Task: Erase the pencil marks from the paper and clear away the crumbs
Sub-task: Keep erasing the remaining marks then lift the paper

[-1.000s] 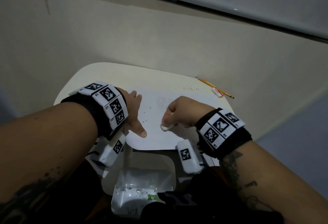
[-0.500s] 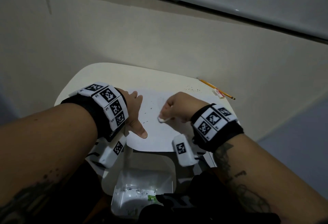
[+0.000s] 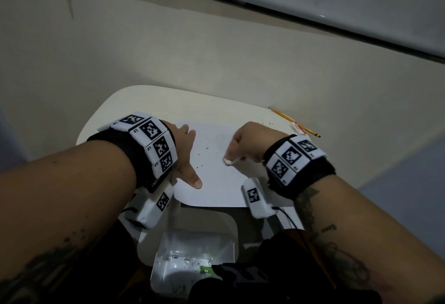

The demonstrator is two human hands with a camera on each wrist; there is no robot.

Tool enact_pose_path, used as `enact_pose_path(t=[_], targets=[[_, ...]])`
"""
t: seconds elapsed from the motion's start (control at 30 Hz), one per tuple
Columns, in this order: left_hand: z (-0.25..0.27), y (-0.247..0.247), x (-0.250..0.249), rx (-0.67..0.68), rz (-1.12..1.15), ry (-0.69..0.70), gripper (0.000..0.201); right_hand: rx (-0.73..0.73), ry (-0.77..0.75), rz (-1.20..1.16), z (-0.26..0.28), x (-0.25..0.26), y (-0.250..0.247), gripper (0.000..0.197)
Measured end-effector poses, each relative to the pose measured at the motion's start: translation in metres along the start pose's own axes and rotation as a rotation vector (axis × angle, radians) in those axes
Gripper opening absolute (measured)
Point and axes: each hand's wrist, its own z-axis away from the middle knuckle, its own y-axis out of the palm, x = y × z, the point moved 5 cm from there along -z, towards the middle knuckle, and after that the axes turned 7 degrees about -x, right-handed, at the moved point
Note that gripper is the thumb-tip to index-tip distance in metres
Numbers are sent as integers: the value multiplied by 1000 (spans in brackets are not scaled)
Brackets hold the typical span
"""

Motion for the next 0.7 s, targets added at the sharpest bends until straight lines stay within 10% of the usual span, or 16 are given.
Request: enact_pose_path(t=[0.7], targets=[[-2, 3, 2, 15, 19, 4, 123, -72, 143, 161, -10, -42, -29, 25]])
